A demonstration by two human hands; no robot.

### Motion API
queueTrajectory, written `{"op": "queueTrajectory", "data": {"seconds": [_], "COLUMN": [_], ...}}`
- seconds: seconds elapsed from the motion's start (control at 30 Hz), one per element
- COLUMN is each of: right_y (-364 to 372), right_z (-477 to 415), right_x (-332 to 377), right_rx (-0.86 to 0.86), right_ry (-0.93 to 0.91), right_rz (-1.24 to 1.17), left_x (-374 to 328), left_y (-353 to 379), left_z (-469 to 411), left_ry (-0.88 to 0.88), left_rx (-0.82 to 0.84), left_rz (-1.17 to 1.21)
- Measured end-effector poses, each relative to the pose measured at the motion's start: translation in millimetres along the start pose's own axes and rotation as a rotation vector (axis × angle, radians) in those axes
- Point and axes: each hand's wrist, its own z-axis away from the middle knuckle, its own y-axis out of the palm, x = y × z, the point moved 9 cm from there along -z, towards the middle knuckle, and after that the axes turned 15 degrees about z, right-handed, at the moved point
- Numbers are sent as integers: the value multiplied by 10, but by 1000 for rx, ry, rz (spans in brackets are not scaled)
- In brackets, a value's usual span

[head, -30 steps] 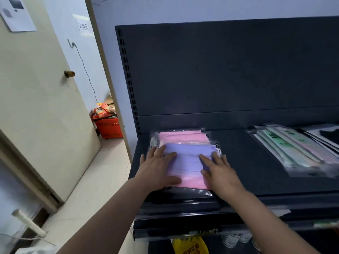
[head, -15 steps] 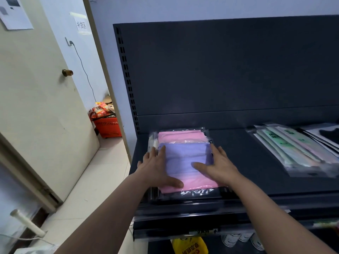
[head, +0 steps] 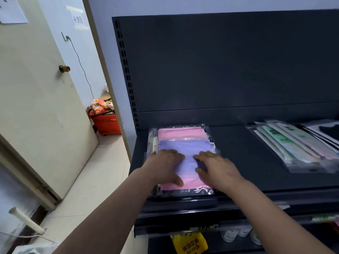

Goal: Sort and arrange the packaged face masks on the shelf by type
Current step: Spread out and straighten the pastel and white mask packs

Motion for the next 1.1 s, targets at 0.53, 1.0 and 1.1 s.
{"op": "queueTrajectory", "data": {"seconds": [0.53,1.0,1.1], "right_y": [-114,429,472], "right_z": [463,191,190], "right_x": [-1866,-3380,-3652], "right_rx": [-148,188,207], "right_ry": [406,342,319], "right_rz": [100,40,24], "left_x": [-1425,-2754,-2962], "left_y": [261,967,1044], "left_z": [-809,-2193,-2344], "left_ry": [267,3,-51], "left_rx": [-101,-8,-3], "left_rz": [177,250,208]}}
